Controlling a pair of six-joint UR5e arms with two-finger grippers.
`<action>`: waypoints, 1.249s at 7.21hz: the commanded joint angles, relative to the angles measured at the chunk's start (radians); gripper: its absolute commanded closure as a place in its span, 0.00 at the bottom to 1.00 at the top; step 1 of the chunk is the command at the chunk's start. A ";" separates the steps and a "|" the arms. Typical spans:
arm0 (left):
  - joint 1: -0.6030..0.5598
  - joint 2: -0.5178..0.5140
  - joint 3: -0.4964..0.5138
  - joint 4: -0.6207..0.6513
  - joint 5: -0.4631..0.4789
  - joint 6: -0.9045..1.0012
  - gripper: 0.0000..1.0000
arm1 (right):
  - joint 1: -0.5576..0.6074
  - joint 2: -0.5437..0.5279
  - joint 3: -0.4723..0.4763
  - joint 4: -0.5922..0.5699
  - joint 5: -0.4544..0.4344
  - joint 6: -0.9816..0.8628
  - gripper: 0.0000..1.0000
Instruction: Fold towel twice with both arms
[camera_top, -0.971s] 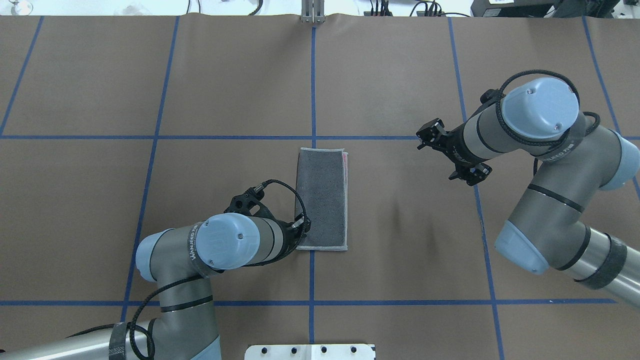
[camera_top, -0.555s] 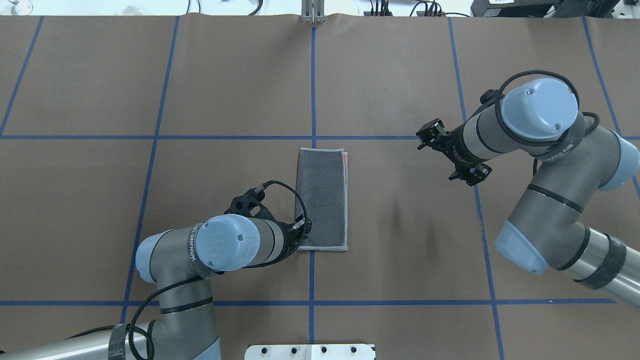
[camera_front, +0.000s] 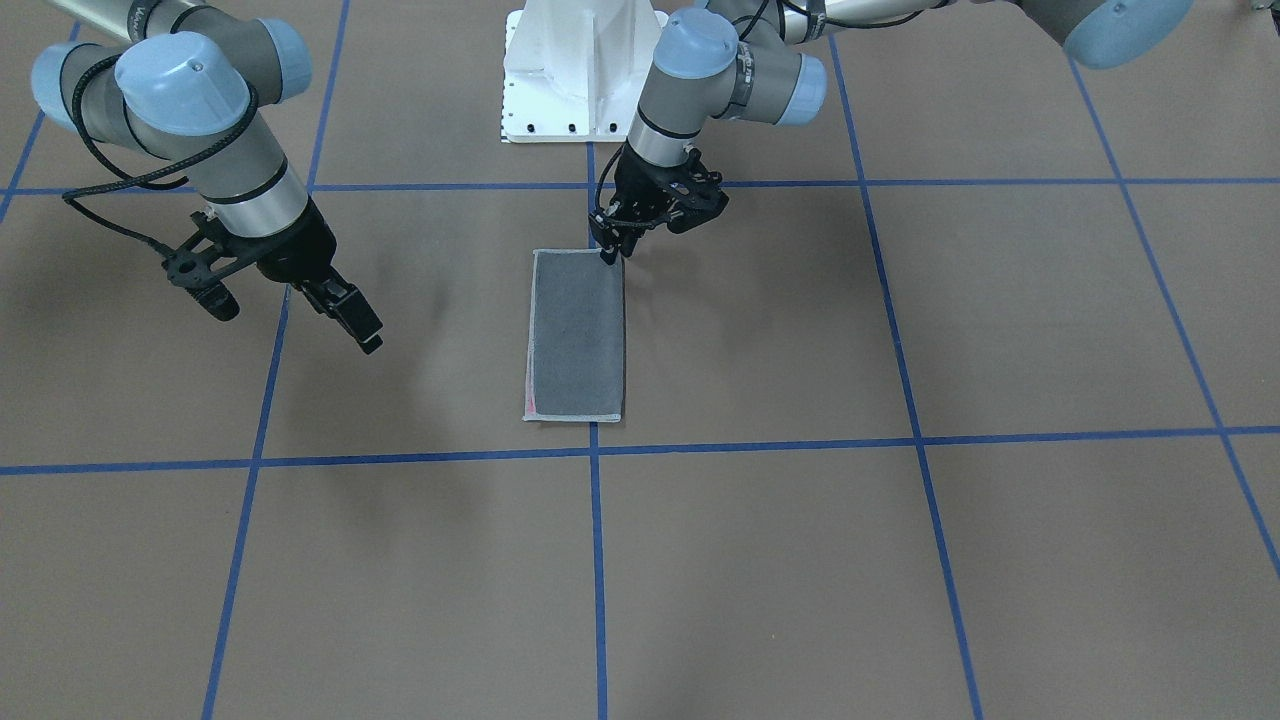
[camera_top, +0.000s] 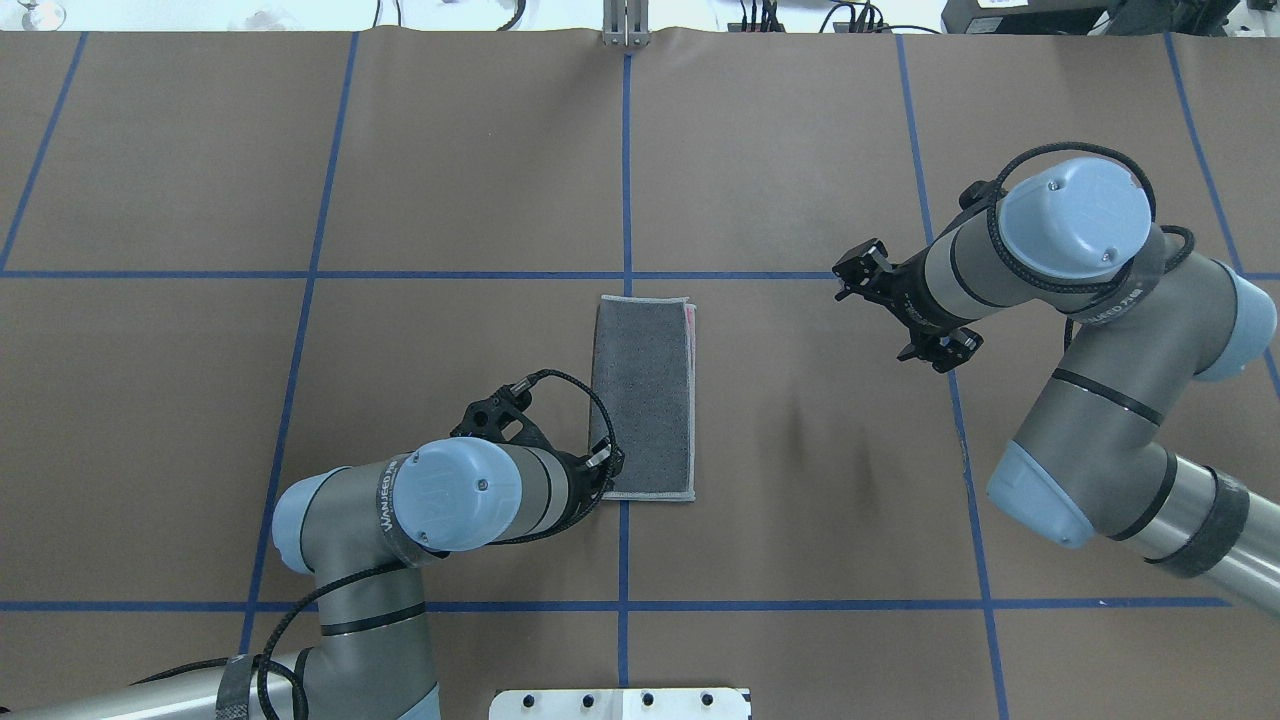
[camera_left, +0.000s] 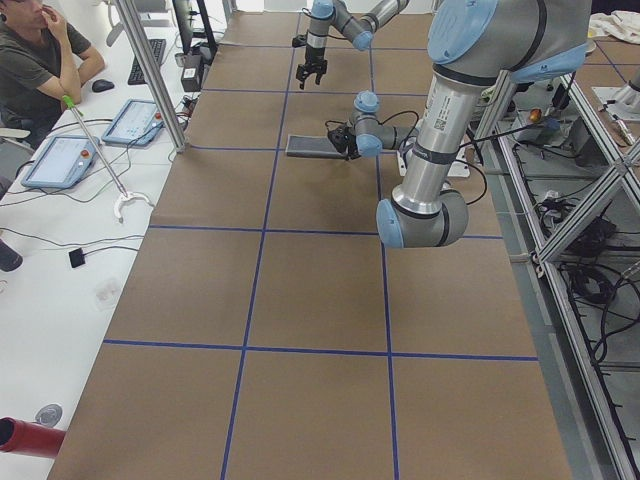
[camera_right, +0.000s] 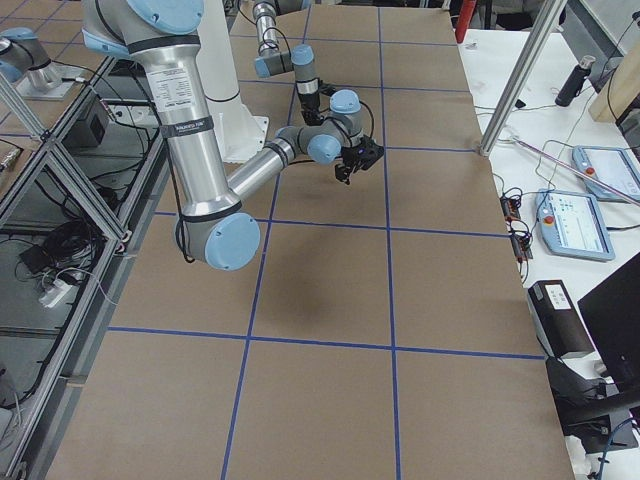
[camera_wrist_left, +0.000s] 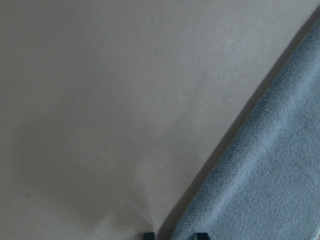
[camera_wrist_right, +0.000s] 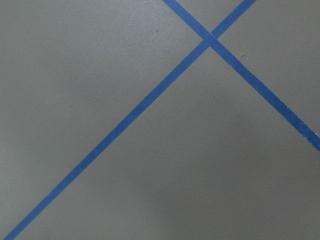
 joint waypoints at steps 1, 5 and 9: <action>0.004 0.000 -0.001 0.002 0.000 0.001 0.65 | -0.001 0.000 -0.003 0.000 0.000 0.000 0.00; 0.010 -0.001 -0.039 0.070 -0.002 -0.001 0.79 | -0.001 0.000 -0.003 0.000 0.000 0.000 0.00; 0.027 0.003 -0.038 0.071 -0.002 -0.001 1.00 | -0.001 0.002 -0.006 0.000 -0.002 0.003 0.00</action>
